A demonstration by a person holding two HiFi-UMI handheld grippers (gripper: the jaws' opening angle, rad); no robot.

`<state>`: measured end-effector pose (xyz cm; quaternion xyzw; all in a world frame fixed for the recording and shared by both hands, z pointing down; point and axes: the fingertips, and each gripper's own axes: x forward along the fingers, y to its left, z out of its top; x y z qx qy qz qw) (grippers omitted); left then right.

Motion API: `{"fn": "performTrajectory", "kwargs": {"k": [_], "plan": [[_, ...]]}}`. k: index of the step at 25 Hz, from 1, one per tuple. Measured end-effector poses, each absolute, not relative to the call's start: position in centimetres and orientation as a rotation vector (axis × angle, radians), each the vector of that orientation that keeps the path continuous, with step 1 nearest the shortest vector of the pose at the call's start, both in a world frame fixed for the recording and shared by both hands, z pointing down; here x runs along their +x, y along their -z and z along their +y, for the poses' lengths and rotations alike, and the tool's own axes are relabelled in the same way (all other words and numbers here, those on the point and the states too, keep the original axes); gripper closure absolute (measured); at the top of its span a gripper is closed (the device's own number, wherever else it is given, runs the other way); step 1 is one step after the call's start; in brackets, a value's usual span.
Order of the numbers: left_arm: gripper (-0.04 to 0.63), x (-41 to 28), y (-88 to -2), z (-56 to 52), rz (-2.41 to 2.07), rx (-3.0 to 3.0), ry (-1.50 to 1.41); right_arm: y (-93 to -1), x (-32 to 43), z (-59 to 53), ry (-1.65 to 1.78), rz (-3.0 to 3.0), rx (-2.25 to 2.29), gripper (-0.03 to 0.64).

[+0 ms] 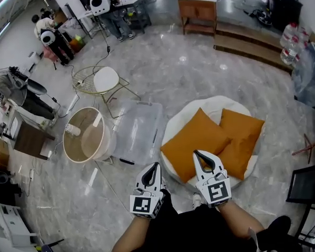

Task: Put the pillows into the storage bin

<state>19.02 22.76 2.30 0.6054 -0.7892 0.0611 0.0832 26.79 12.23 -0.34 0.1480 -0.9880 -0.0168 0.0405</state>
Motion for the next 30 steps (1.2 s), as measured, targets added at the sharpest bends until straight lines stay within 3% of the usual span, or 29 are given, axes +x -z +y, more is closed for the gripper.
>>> {"fn": "performTrajectory", "kwargs": {"k": [15,25,30], "plan": [[0.581,4.4,-7.9,11.8,-1.909,2.281,-0.286,-8.6,16.0,6.4,-0.208,-2.692,0.960,0.568],[0.581,4.1,-17.6,6.1,-1.750,2.264,-0.421,-20.2,20.8,2.7,-0.461,-2.460,1.109,0.316],[0.581,5.8,-21.7,4.3,-1.704,2.240,-0.509,-27.3,23.7,1.2,-0.590,-2.355,1.095,0.243]]}}
